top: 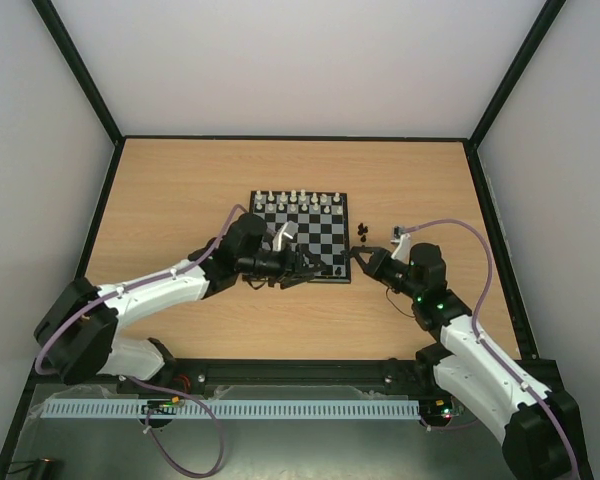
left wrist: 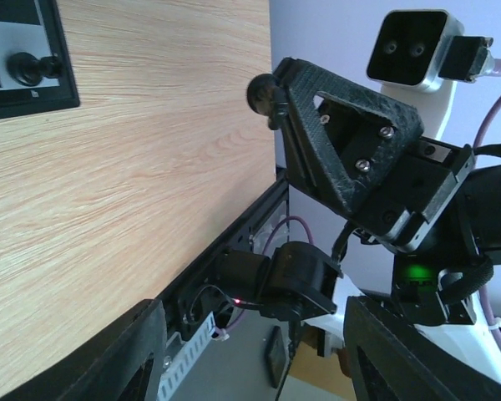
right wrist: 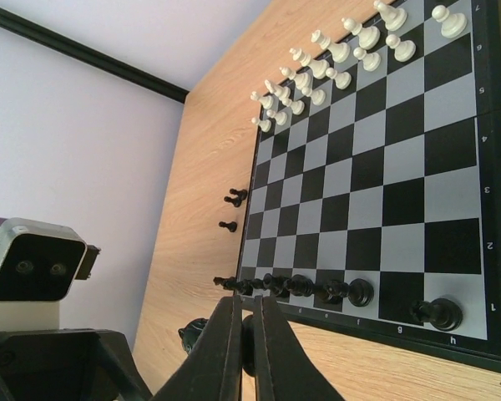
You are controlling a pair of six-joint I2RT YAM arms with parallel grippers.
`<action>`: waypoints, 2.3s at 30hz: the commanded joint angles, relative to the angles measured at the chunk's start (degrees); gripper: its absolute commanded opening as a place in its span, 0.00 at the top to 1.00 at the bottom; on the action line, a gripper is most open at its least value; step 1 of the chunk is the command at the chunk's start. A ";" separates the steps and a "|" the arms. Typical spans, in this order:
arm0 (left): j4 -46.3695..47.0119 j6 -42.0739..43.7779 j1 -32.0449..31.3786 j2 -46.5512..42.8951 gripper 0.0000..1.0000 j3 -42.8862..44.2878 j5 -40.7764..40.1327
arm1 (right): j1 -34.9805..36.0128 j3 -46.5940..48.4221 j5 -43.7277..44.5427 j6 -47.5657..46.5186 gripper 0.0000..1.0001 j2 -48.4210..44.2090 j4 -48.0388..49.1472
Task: Set up the chess pieces on the board
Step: Place the chess piece on the chessboard.
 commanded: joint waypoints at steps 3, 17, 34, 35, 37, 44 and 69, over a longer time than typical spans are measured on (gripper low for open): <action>6.83 -4.61 -0.34 3.43 0.47 0.26 3.15 | 0.66 -0.54 -1.57 -0.99 0.97 1.42 0.81; 7.63 -2.59 2.21 8.65 0.60 2.90 4.63 | 6.69 -0.32 1.22 -0.76 0.97 3.55 1.27; 7.65 -1.37 2.92 11.66 0.68 4.18 5.25 | 9.24 0.77 2.62 -0.70 0.96 7.05 2.92; 7.65 -1.35 2.92 11.80 0.69 4.18 5.23 | 9.24 0.83 2.64 -0.71 0.96 7.09 2.99; 7.79 -1.24 2.93 12.14 0.72 4.19 5.37 | 9.33 1.01 2.72 -0.72 0.96 7.25 3.07; 8.45 -1.33 2.92 13.34 0.76 4.59 5.54 | 9.83 1.61 2.62 -0.77 0.96 8.32 3.45; 8.10 -0.20 2.74 14.24 0.85 5.45 5.16 | 10.74 2.68 3.60 -0.75 0.96 9.20 3.47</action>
